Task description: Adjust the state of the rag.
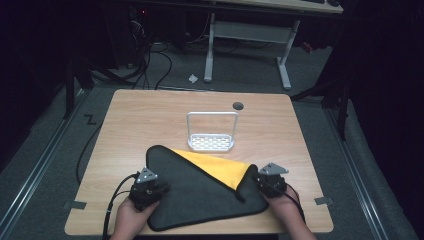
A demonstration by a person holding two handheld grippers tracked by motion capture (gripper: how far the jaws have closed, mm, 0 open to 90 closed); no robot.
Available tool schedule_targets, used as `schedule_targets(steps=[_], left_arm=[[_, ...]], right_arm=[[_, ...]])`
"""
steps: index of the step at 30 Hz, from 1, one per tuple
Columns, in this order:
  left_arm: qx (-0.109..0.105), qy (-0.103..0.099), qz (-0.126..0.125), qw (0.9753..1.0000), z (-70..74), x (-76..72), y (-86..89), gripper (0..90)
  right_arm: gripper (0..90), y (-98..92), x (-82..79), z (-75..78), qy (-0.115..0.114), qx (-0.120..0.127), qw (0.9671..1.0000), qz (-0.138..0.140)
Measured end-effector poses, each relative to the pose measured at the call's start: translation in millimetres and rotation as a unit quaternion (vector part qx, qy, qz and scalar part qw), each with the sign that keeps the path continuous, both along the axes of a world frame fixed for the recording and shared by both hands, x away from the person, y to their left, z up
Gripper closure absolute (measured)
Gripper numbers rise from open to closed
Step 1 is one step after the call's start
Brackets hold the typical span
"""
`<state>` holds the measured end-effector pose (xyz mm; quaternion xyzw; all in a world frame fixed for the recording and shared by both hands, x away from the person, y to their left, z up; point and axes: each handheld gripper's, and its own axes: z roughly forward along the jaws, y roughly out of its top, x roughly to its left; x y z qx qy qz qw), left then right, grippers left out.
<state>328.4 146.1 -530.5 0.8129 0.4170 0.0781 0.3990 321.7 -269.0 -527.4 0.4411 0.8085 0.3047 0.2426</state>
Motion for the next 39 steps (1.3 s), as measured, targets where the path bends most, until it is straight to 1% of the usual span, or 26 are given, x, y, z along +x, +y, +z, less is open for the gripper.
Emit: schedule_targets(steps=[2, 4, 5, 7, 8, 9, 10, 11, 14, 16, 17, 18, 19, 21, 22, 24, 28, 29, 30, 31, 32, 34, 35, 36, 37, 39], left_arm=[[-0.001, 0.001, 0.0, 1.0, 0.0, -6.9, 6.0, 81.0], [-0.012, 0.006, 0.007, 0.9999, -0.9, -8.7, 10.9, 80.7], [-0.014, 0.01, 0.008, 0.9998, -0.8, -7.1, 11.7, 79.6], [-0.011, 0.003, 0.011, 0.9999, -1.0, -4.2, 10.8, 78.8], [-0.011, 0.001, 0.01, 0.9999, -1.1, -2.7, 10.3, 78.8], [-0.012, -0.001, 0.006, 0.9999, -1.4, -0.4, 9.7, 76.4], [-0.012, -0.001, 0.006, 0.9999, -1.4, -0.4, 9.7, 74.9], [-0.024, 0.006, 0.007, 0.9997, -1.9, 1.0, 10.3, 72.6], [-0.028, 0.009, 0.006, 0.9996, -1.9, 1.8, 10.7, 70.0], [-0.026, 0.008, 0.004, 0.9996, -1.6, 1.6, 10.5, 69.2], [-0.022, 0.005, 0.003, 0.9997, -1.5, 1.1, 9.9, 69.2], [-0.019, 0.001, 0.0, 0.9998, -1.4, 0.5, 9.0, 68.1], [-0.012, -0.003, -0.002, 0.9999, -1.1, -0.3, 8.1, 68.1], [-0.007, -0.009, -0.004, 0.9999, -1.0, -1.7, 7.1, 67.3], [-0.008, -0.009, -0.004, 0.9999, -1.1, -2.1, 7.3, 66.9], [-0.017, -0.002, -0.002, 0.9998, -1.6, -1.5, 9.3, 66.4], [-0.028, 0.006, 0.0, 0.9996, -2.1, 0.0, 11.5, 66.5], [-0.027, 0.006, -0.002, 0.9996, -2.0, 0.2, 11.2, 66.6], [-0.027, 0.006, -0.002, 0.9996, -2.0, 0.2, 11.2, 66.6], [-0.023, 0.004, -0.003, 0.9997, -1.7, 0.1, 10.9, 66.6], [-0.021, 0.002, -0.005, 0.9998, -1.6, 0.1, 10.6, 66.5], [-0.021, 0.003, -0.007, 0.9998, -1.4, 0.5, 10.7, 66.5], [-0.021, 0.005, -0.008, 0.9997, -1.3, 0.8, 11.1, 66.5], [-0.023, 0.006, -0.008, 0.9997, -1.4, 1.1, 11.3, 66.4], [-0.024, 0.007, -0.008, 0.9997, -1.4, 1.2, 11.5, 66.3], [-0.025, 0.008, -0.009, 0.9996, -1.4, 1.4, 11.7, 66.2]], right_arm=[[86.9, -2.4, -17.9, 1.1, 0.012, 0.012, 0.9998, 0.005], [85.1, -0.4, -30.5, 2.9, 0.009, 0.007, 0.9999, 0.007], [84.3, 1.5, -33.5, 6.5, -0.001, 0.008, 0.9999, 0.007], [82.0, 7.6, -34.6, 17.8, -0.029, 0.029, 0.9991, 0.012], [82.0, 7.6, -34.6, 17.8, -0.029, 0.029, 0.9991, 0.012], [77.2, 18.1, -33.3, 27.2, -0.044, 0.053, 0.9972, 0.03], [75.0, 25.2, -33.1, 29.4, -0.047, 0.059, 0.9962, 0.043], [72.1, 32.8, -33.2, 29.5, -0.049, 0.064, 0.9951, 0.058], [61.6, 54.4, -35.3, 20.9, -0.023, 0.073, 0.9925, 0.095], [56.2, 65.0, -36.4, 11.8, -0.005, 0.049, 0.9925, 0.112], [56.2, 65.0, -36.4, 11.8, -0.005, 0.049, 0.9925, 0.112], [57.3, 68.9, -36.5, 5.0, 0.003, 0.023, 0.993, 0.116], [57.3, 68.9, -36.5, 5.0, 0.003, 0.023, 0.993, 0.116], [72.0, 66.9, -35.6, 3.0, 0.014, 0.028, 0.9924, 0.119], [81.2, 66.2, -35.6, 3.8, 0.01, 0.026, 0.9931, 0.114], [90.0, 63.5, -34.3, 7.6, -0.006, 0.021, 0.994, 0.107], [88.2, 58.3, -32.9, 13.6, -0.016, 0.029, 0.9945, 0.1], [71.2, 56.4, -37.3, 14.0, -0.007, 0.049, 0.9927, 0.11], [62.6, 57.0, -40.5, 12.4, -0.002, 0.052, 0.992, 0.115], [62.6, 57.0, -40.5, 12.4, -0.002, 0.052, 0.992, 0.115], [56.2, 58.7, -46.6, 8.4, 0.007, 0.05, 0.9905, 0.128], [60.1, 60.4, -46.5, 3.6, 0.012, 0.024, 0.9914, 0.128], [60.1, 60.4, -46.5, 3.6, 0.012, 0.024, 0.9914, 0.128], [63.9, 60.5, -44.6, 1.2, 0.018, 0.016, 0.9917, 0.126], [77.6, 59.7, -42.5, 2.0, 0.015, 0.012, 0.9931, 0.115], [80.3, 59.4, -42.0, 2.2, 0.011, 0.006, 0.9937, 0.111]])
